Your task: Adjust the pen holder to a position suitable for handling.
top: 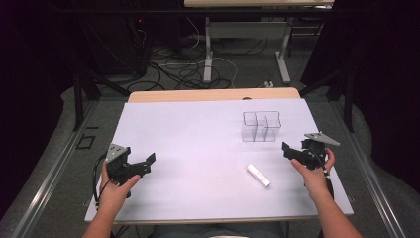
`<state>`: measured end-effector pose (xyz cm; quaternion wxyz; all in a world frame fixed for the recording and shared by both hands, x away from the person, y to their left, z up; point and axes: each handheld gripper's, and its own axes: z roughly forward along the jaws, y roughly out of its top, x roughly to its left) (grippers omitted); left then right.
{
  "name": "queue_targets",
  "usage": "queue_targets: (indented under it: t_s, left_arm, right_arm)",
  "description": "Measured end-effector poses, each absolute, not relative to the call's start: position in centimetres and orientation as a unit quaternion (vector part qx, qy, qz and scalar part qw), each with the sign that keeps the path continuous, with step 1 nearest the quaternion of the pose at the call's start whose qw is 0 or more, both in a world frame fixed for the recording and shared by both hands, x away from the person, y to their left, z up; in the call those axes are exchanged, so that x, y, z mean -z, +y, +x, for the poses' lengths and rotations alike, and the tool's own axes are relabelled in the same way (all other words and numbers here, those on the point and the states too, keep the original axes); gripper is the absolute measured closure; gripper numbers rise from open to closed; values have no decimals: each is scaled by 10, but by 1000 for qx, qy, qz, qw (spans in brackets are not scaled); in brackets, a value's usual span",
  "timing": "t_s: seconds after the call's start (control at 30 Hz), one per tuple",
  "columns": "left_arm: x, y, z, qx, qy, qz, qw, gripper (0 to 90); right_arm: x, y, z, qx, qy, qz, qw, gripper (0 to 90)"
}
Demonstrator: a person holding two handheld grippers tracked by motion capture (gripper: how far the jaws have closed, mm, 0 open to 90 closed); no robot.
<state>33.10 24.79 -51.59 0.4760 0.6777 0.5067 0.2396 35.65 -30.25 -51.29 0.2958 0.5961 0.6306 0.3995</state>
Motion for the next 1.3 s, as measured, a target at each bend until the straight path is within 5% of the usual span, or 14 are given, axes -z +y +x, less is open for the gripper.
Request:
queue_targets:
  t_s: [0.6, 1.07, 1.3]
  left_arm:
    - [517, 243, 334, -234, 496, 676, 493, 0]
    - [517, 238, 337, -227, 485, 689, 489, 0]
    - [518, 239, 335, -231, 493, 684, 485, 0]
  right_arm:
    - [511, -305, 361, -419, 634, 582, 290, 366]
    - [495, -298, 372, -415, 649, 562, 302, 410]
    - [479, -301, 393, -393, 658, 569, 297, 565]
